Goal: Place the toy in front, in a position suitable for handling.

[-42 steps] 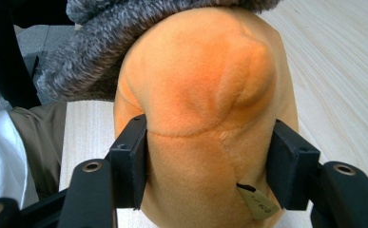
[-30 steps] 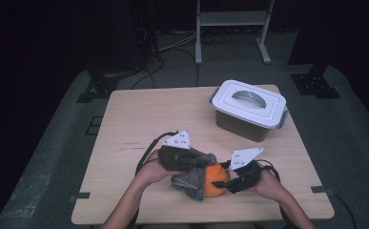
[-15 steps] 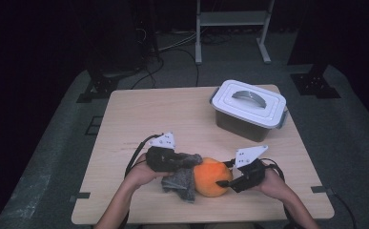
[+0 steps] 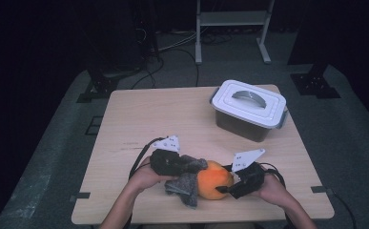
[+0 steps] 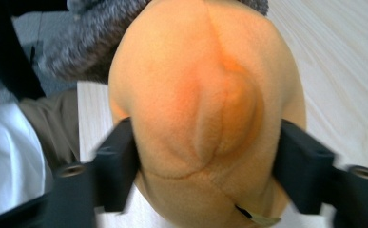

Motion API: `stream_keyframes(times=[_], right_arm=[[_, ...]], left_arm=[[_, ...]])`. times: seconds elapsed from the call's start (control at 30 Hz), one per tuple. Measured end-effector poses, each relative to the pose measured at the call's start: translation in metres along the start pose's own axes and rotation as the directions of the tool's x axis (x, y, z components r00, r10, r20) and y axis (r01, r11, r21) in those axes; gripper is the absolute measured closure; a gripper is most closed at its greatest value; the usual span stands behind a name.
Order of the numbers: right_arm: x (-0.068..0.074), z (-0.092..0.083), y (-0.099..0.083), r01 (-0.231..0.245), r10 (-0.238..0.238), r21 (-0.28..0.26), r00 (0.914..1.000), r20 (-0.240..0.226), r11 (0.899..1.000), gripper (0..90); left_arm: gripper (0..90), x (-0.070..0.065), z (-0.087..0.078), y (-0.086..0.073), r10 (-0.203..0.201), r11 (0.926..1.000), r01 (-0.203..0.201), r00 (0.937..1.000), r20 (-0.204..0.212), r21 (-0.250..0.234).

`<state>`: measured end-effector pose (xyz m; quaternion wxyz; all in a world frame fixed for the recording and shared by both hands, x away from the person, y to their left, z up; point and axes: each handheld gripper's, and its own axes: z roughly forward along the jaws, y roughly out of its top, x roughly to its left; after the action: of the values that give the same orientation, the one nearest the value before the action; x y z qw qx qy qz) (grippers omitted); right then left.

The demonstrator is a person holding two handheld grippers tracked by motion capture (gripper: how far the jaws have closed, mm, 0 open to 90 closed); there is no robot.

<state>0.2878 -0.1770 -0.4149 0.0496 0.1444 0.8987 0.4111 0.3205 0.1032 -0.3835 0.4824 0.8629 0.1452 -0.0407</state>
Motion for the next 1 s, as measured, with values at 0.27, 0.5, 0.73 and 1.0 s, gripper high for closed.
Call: stream_keyframes(times=[0.27, 0.5, 0.73, 1.0], right_arm=[[-0.004, 0.007, 0.001, 0.116, -0.119, -0.046, 0.9904, -0.070, 0.992, 44.8], [0.000, 0.017, 0.011, 0.184, -0.187, -0.040, 0.9787, -0.084, 0.982, 45.0], [-0.007, 0.005, 0.000, 0.111, -0.113, -0.039, 0.9917, -0.062, 0.993, 35.6], [0.001, -0.001, 0.006, -0.021, 0.021, 0.045, 0.9998, -0.007, 0.999, 23.6]], left_arm=[[79.9, -0.002, 0.000, 0.009, 0.006, 1.0000, -0.007, 0.9997, 0.023, 0.003], [79.9, -0.004, 0.002, 0.012, 0.003, 0.9998, -0.004, 0.9995, 0.030, 0.022], [79.9, 0.005, -0.004, -0.005, -0.046, 0.9989, 0.046, 0.9989, 0.001, 0.014], [79.9, 0.003, 0.002, 0.001, -0.053, 0.9985, 0.053, 0.9986, -0.001, 0.012]])
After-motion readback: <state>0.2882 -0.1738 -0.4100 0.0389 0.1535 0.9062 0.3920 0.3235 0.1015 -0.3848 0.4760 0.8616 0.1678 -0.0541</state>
